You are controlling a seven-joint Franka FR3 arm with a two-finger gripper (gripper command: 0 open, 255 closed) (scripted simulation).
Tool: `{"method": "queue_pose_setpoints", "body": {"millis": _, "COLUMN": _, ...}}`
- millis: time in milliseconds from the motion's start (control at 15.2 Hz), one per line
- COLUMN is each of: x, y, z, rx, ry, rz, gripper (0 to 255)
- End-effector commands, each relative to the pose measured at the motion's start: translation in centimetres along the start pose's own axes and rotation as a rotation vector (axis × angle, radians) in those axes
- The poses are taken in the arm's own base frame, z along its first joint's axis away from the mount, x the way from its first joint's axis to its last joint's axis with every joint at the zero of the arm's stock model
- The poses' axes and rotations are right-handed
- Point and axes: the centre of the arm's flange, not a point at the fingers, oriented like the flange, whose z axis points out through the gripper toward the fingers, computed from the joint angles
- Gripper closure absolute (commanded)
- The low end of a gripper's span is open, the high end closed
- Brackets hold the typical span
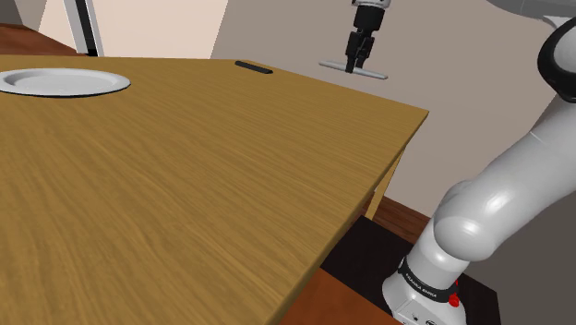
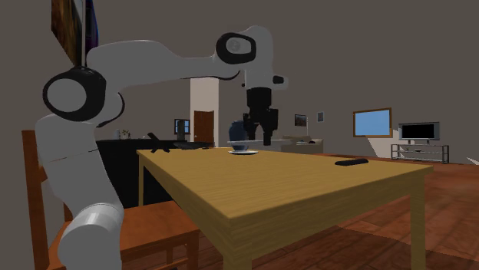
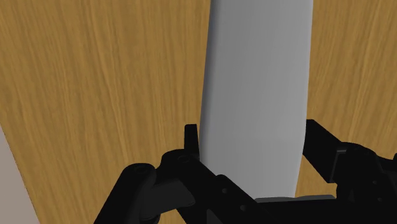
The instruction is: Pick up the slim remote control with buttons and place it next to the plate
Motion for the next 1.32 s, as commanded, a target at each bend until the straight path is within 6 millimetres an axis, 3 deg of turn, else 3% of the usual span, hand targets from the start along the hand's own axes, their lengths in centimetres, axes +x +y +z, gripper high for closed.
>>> {"method": "queue_pose_setpoints", "body": {"millis": 0, "x": 0.1, "y": -2.3, "z": 0.0, "rx": 0.0, "ry": 0.0, "rz": 0.002, "gripper": 255}}
{"method": "queue_pose_setpoints", "body": {"millis": 1254, "x": 3.3, "y": -27.2, "z": 0.1, "rx": 0.0, "ry": 0.0, "rz": 0.002, "gripper": 255}}
